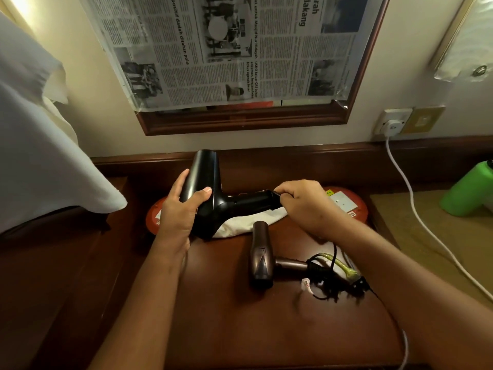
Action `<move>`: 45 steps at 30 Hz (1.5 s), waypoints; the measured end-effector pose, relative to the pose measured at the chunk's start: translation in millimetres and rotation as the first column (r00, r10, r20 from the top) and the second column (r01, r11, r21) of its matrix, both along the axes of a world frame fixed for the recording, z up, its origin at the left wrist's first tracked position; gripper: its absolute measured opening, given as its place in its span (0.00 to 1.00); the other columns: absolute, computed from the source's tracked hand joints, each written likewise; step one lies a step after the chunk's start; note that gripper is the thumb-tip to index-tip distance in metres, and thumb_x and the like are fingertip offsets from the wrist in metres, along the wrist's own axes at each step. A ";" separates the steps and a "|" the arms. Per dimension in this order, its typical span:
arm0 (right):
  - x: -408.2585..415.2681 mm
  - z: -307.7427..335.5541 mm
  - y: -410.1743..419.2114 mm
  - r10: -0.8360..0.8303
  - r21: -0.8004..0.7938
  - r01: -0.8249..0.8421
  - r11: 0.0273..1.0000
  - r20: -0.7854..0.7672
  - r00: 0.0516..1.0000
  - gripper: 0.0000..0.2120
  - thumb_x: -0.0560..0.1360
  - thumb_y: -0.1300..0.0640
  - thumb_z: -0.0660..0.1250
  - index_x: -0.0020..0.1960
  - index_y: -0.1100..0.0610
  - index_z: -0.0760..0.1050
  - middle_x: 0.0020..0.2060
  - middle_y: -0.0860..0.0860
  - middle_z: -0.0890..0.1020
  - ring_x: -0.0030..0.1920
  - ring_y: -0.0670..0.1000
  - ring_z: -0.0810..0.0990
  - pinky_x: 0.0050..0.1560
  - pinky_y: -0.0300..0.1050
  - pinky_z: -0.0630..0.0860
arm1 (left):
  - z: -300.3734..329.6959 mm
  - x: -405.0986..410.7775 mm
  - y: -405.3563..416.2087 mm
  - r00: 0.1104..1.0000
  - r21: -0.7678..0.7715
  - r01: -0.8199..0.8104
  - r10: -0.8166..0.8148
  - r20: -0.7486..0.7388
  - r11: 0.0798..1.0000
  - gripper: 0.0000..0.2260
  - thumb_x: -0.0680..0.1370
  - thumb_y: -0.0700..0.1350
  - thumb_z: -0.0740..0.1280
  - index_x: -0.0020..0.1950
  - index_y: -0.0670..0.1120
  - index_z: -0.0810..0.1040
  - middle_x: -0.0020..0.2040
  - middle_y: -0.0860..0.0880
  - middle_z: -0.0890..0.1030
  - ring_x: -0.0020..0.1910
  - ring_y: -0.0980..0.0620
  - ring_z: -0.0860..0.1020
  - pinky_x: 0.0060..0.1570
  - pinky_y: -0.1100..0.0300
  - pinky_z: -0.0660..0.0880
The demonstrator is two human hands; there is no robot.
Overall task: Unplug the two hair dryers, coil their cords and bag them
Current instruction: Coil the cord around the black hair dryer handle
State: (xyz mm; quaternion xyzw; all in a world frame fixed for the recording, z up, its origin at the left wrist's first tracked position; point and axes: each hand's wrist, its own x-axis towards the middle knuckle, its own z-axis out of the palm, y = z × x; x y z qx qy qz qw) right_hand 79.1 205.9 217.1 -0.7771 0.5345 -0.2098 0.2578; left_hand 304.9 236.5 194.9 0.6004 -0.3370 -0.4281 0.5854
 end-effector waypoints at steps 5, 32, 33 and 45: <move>-1.2 -20.9 14.3 -0.161 0.185 0.107 0.977 0.307 0.938 0.08 0.76 0.66 0.59 0.47 0.59 0.77 0.32 0.48 0.80 0.27 0.42 0.71 0.30 0.36 0.67 | -3.8 -7.6 0.2 0.997 -0.019 -0.043 0.042 -0.061 0.999 0.28 0.72 0.39 0.72 0.70 0.55 0.71 0.51 0.52 0.80 0.47 0.51 0.83 0.52 0.52 0.80; -2.2 -86.7 40.9 -0.311 0.526 -0.196 0.828 0.720 0.620 0.18 0.81 0.51 0.57 0.37 0.61 0.72 0.24 0.53 0.66 0.22 0.48 0.61 0.23 0.38 0.57 | -10.3 -2.3 0.9 0.969 0.049 0.000 0.012 -0.246 0.999 0.24 0.71 0.43 0.72 0.66 0.57 0.75 0.57 0.44 0.81 0.51 0.43 0.82 0.45 0.51 0.79; -2.6 -88.5 39.9 -0.310 0.545 -0.195 0.816 0.696 0.647 0.21 0.79 0.47 0.57 0.35 0.60 0.71 0.23 0.52 0.64 0.22 0.48 0.59 0.23 0.39 0.55 | -10.8 -1.3 0.7 0.967 0.051 0.016 -0.002 -0.254 0.999 0.24 0.71 0.44 0.72 0.66 0.57 0.75 0.58 0.44 0.81 0.51 0.42 0.82 0.45 0.51 0.79; -15.0 -104.2 17.9 -0.290 0.548 -0.517 0.657 0.817 0.498 0.12 0.74 0.50 0.64 0.39 0.58 0.73 0.28 0.51 0.64 0.28 0.49 0.58 0.27 0.40 0.56 | -9.6 15.2 5.3 0.946 0.027 0.147 -0.133 -0.294 0.989 0.26 0.68 0.46 0.72 0.66 0.58 0.75 0.59 0.44 0.80 0.51 0.43 0.82 0.46 0.50 0.80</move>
